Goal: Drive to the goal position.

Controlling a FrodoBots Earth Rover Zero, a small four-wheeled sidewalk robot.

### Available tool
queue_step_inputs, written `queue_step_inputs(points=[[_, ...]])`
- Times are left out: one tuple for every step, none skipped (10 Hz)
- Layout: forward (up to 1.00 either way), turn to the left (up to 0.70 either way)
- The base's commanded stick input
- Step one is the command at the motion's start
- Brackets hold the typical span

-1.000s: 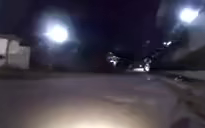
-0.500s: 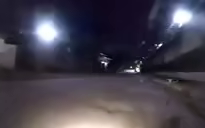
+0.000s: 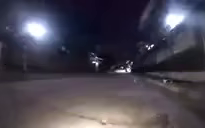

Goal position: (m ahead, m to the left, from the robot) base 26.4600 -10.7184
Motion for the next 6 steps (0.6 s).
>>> queue_step_inputs(points=[[0.7, -0.35], [0.7, -0.35], [0.7, -0.35], [0.7, -0.35], [0.7, -0.35], [0.7, -0.35]])
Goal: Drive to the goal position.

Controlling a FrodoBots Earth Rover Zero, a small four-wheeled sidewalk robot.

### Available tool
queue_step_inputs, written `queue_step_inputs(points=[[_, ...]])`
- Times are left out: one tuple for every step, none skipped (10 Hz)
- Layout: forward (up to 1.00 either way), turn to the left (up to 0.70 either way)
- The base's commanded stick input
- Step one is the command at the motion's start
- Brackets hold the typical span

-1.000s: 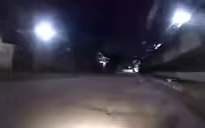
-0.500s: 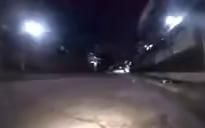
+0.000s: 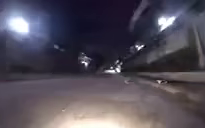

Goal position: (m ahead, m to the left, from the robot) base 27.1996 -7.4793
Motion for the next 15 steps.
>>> queue_step_inputs(points=[[0.7, -0.35], [0.7, -0.25], [0.7, -0.06], [0.7, 0.0], [0.7, 0.0], [0.7, 0.0], [0.7, 0.0], [0.7, 0.0], [0.7, 0.0], [0.7, 0.0], [0.7, 0.0], [0.7, 0.0], [0.7, 0.0], [0.7, 0.0], [0.7, 0.0]])
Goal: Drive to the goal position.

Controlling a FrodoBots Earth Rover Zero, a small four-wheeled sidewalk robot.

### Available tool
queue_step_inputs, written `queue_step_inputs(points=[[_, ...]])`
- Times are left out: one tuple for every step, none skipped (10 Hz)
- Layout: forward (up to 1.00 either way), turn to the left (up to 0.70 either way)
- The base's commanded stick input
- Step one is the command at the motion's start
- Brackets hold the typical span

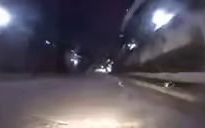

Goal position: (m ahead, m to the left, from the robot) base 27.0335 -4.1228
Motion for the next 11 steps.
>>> queue_step_inputs(points=[[0.7, -0.06], [0.7, -0.26], [0.7, -0.35], [0.7, -0.35], [0.7, -0.35], [0.7, -0.35], [0.7, -0.35], [0.7, -0.35], [0.7, -0.35], [0.7, -0.35], [0.7, -0.35]])
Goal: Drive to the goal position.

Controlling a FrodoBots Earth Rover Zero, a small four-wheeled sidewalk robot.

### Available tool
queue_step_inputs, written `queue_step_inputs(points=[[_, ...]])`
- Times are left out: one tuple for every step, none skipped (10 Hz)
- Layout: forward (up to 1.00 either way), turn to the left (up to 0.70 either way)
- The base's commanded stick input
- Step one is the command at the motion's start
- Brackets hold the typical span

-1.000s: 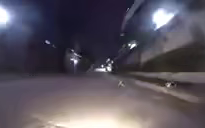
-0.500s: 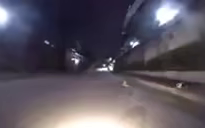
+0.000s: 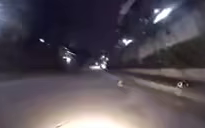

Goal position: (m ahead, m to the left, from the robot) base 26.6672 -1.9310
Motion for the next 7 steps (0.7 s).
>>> queue_step_inputs(points=[[0.7, -0.09], [0.7, 0.0], [0.7, 0.0], [0.7, 0.0], [0.7, 0.0], [0.7, 0.0], [0.7, 0.0]])
